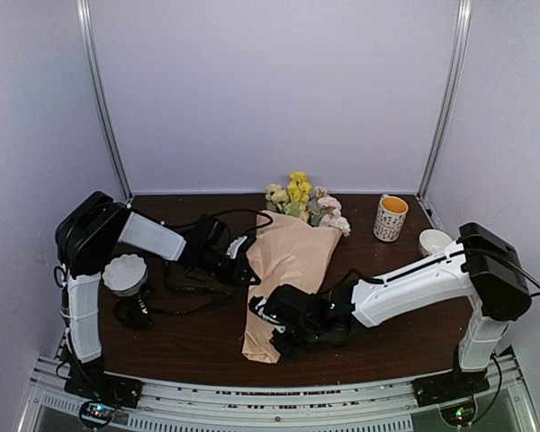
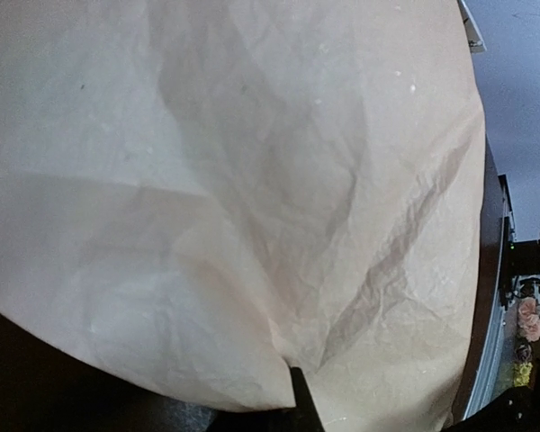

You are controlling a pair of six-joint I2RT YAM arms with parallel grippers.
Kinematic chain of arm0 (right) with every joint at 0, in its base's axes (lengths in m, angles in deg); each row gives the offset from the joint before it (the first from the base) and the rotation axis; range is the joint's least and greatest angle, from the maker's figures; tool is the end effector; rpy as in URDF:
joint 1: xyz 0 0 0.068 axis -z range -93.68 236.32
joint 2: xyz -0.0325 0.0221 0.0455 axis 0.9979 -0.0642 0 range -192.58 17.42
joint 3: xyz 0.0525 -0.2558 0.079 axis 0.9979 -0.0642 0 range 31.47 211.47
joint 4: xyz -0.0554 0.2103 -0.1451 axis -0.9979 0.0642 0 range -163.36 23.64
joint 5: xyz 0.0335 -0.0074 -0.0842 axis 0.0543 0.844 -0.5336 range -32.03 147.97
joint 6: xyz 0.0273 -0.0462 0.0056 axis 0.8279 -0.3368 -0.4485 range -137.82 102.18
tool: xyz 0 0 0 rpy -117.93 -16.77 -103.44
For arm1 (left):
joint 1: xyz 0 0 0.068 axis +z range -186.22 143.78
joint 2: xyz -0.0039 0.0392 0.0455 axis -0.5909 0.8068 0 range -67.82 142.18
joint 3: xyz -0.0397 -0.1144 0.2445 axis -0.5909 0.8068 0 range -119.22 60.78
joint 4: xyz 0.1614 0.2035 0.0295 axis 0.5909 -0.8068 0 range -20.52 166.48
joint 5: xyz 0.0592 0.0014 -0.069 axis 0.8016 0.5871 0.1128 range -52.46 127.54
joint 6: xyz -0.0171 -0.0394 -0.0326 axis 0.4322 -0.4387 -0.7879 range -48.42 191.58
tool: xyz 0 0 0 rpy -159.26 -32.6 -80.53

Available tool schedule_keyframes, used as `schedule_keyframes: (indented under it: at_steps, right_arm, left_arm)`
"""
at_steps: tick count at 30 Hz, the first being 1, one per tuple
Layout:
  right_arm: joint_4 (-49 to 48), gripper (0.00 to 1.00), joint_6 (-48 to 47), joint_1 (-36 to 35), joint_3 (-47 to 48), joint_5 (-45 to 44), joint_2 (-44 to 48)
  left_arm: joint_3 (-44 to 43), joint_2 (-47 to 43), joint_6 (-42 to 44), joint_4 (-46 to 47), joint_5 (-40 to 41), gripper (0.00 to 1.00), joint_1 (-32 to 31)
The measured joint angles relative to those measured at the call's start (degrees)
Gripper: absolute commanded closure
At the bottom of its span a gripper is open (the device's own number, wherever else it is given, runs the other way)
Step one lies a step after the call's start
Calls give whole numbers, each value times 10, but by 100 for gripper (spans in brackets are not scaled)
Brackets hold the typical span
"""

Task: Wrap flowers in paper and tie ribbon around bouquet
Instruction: Press the fold line on the folded bouquet, then pass from the left arm to the right

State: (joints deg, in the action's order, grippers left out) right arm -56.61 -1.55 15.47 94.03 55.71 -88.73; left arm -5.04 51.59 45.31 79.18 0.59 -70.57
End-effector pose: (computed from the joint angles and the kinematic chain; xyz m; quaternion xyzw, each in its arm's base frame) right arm 0.1216 0.3457 0.1464 -0.4386 0.8613 0.1625 0.1986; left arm 0.3248 -0.2478 0.1024 0.1688 0.8841 -0.4180 0.1233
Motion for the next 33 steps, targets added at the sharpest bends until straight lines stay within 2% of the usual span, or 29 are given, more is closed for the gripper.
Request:
schedule_keyframes:
  at_steps: [7, 12, 15, 20, 23, 24, 26, 28, 33]
  right_arm:
    - [9, 94, 4, -63, -37, 26, 37]
    - [49, 86, 7, -64, -70, 46, 70]
    - [39, 69, 35, -19, -98, 50, 117]
    - [-30, 67, 144, 130, -180, 65, 223]
    - [-83, 54, 223, 216, -207, 84, 225]
    - [-101, 49, 247, 230, -216, 92, 218]
    - [-129, 45, 287, 240, -226, 110, 198]
    - [-160, 33, 320, 240, -231, 126, 177]
    - [-288, 31, 409, 253, -254, 171, 134]
  left_arm:
    - [-3, 2, 6, -5, -6, 100, 0]
    - [-4, 2, 11, -7, -6, 100, 0]
    - [-4, 2, 13, -7, -6, 100, 0]
    - [-5, 2, 14, -8, -6, 100, 0]
    - [-5, 2, 15, -8, -6, 100, 0]
    - [-5, 2, 15, -8, -6, 100, 0]
    - [-5, 2, 16, -8, -7, 100, 0]
    - [-5, 3, 16, -8, -7, 100, 0]
    - [-5, 3, 17, -8, -8, 100, 0]
